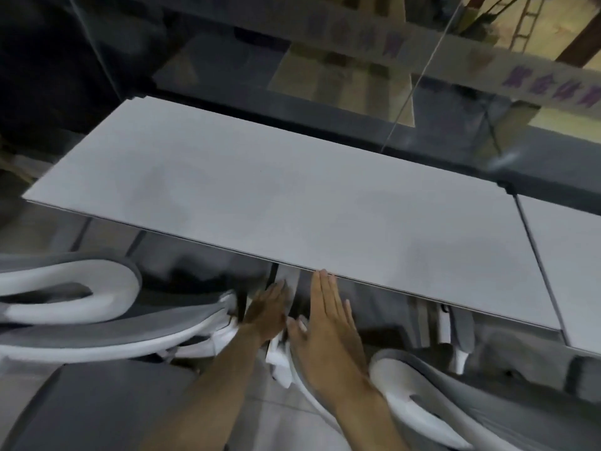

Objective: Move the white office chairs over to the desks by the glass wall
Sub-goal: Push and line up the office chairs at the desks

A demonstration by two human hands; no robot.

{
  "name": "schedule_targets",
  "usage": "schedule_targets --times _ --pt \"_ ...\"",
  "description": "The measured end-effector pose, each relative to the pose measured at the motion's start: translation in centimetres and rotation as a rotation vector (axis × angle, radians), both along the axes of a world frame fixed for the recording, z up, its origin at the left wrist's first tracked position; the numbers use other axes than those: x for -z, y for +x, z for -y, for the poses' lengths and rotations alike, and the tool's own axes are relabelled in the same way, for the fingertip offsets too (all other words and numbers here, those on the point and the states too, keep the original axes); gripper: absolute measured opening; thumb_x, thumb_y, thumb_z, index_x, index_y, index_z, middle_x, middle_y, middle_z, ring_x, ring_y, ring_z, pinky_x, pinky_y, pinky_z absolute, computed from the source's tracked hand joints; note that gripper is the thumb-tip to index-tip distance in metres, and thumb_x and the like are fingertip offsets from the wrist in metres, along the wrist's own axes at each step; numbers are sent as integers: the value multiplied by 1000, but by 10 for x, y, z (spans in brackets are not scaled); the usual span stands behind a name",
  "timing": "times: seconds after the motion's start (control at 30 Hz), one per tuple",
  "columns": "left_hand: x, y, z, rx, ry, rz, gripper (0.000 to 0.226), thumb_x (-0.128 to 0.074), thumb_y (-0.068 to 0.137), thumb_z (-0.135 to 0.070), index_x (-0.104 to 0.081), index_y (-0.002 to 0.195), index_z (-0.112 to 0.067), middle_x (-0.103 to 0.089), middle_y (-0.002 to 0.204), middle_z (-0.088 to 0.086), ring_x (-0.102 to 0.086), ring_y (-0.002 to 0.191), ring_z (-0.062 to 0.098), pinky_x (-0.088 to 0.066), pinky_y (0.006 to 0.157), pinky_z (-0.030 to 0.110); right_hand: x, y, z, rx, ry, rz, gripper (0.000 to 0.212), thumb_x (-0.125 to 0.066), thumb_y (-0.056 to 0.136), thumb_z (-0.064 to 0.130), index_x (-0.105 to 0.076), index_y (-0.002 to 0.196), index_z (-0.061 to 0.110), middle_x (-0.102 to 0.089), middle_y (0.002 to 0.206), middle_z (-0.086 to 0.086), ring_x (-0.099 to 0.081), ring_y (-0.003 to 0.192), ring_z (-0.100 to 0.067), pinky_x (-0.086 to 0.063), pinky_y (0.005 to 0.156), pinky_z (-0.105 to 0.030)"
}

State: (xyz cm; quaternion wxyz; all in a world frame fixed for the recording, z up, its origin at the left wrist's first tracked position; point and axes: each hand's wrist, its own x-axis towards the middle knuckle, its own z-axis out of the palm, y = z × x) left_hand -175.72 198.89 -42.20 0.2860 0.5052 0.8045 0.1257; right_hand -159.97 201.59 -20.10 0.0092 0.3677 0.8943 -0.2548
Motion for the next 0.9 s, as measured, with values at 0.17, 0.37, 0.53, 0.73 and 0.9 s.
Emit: schedule_targets --times 0.17,0.37,0.53,0.73,0.9 --pt "26 -7 -37 -77 -89 -243 86 -51 97 -46 -3 161 -14 -2 170 6 -8 156 28 -9 125 51 5 -3 -5 41 -19 -12 84 -42 103 44 19 158 28 29 156 22 26 149 0 6 127 -32" --pt "48 -10 -48 -70 -100 -206 88 -54 97 -41 -1 161 -13 5 170 7 -7 156 30 -7 126 46 15 -4 -8 78 -58 -37 86 -42 103 47 24 154 31 33 150 25 28 147 2 11 124 -24" --pt "46 -29 -47 -13 -53 -141 73 -56 93 -23 -19 156 -16 -17 165 8 -32 147 34 -37 115 49 13 -3 -7 75 -60 -67 85 -46 102 42 19 157 30 27 151 25 22 150 1 7 125 -26" --pt "-8 -6 -13 41 -83 -175 70 -52 99 -30 -19 159 -15 -24 165 6 -24 151 26 -20 123 46 -1 4 5 53 -52 -79 78 -44 105 40 7 161 24 11 168 14 13 154 -3 0 128 -31" --pt "-65 31 37 -26 -19 -150 63 -46 105 -31 -18 160 -22 -20 167 0 -23 153 20 -26 123 40 -36 27 42 13 33 -89 76 -45 104 40 1 163 23 4 169 12 2 155 -4 -14 127 -31"
